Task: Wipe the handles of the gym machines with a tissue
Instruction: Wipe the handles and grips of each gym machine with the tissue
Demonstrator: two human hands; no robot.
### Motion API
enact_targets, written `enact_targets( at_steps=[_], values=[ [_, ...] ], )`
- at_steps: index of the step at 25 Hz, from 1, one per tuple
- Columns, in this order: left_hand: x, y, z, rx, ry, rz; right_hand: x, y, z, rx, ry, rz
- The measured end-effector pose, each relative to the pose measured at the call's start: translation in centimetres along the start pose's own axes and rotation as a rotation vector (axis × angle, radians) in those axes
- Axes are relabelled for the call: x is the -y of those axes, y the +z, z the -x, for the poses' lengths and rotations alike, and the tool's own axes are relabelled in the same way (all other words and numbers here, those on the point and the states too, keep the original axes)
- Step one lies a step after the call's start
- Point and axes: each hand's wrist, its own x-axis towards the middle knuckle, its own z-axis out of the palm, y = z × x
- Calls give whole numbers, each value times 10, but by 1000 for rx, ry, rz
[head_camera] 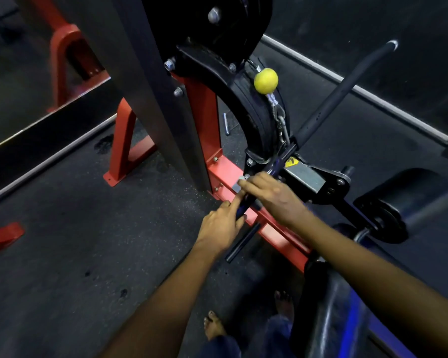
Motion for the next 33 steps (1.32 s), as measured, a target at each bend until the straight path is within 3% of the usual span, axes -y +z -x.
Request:
enact_targets(
  at_steps=[4, 7, 10, 12, 16, 18, 20, 21, 22, 23, 25, 27, 28, 30, 31, 32, 33],
  values=[
    [-1, -2, 2, -19, 14, -42, -33, -8, -3, -175, 334, -57],
    [-4, 2, 5, -31, -47, -77, -15, 1, 12, -141, 207, -128],
    [-17, 7, 13, -47, -158, -93, -48, -9, 26, -90, 289, -193],
    [-31, 6, 10, -84, -185, -129, -73, -19, 31, -145, 434, -218],
    [-66, -7, -34, -161, -115, -183, -128, -44, 16, -461, 839, -374],
    [-79, -8, -55, -178, -115, -204, -140, -45, 0, -378, 750, -437],
    [-81, -2, -64, -212, -124, -274, -141, -38, 0, -84, 320, -263],
    [-82, 1, -67, -265, -115, -330, -158, -37, 3, -30, 110, -156],
    [-80, 3, -71, -354, -78, -379, -184, -42, 5, -17, 22, -98],
    [-79, 4, -72, -404, -50, -394, -208, -45, 5, -29, 105, -149],
    [-74, 10, -73, -444, -33, -422, -229, -59, -1, -184, 492, -389],
    [-70, 18, -73, -468, -16, -431, -211, -55, -6, -164, 664, -451],
    [-72, 18, -73, -475, -4, -428, -192, -48, -4, -136, 567, -351],
    [-76, 18, -73, -497, -4, -429, -178, -36, 6, 24, 75, -111],
    [-76, 17, -74, -521, 1, -430, -194, -42, 3, 84, -33, -63],
    [-75, 17, -75, -532, 4, -426, -219, -47, -4, 88, 25, -31],
    [-74, 17, -75, -539, 5, -423, -239, -53, -12, 25, 210, -52]
  ],
)
